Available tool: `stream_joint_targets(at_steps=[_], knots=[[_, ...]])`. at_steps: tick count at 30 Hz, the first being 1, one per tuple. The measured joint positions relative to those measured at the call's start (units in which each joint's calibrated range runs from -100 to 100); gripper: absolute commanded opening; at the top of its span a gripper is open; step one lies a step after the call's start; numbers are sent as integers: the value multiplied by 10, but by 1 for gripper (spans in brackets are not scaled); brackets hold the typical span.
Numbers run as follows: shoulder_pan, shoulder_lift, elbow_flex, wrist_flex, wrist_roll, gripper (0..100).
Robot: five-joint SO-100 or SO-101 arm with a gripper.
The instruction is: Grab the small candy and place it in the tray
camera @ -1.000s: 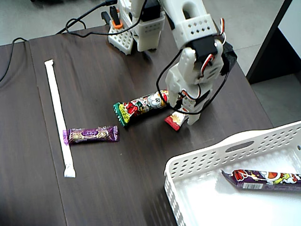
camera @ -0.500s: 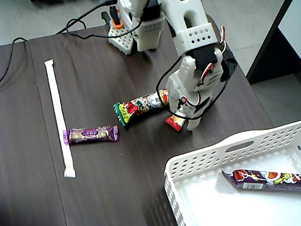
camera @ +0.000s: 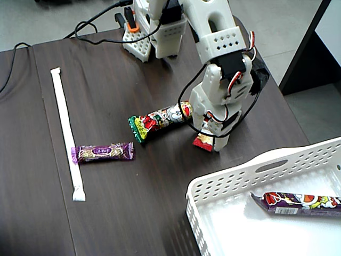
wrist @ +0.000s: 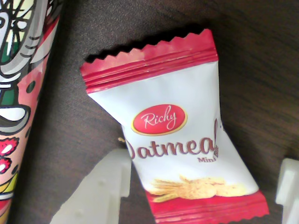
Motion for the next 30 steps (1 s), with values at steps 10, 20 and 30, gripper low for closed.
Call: stream_joint_targets(at_steps=[10,20,30], knots=[[0,0,0,6,54,22],[0,0,0,31,68,21],[16,0,0,46,99,21]])
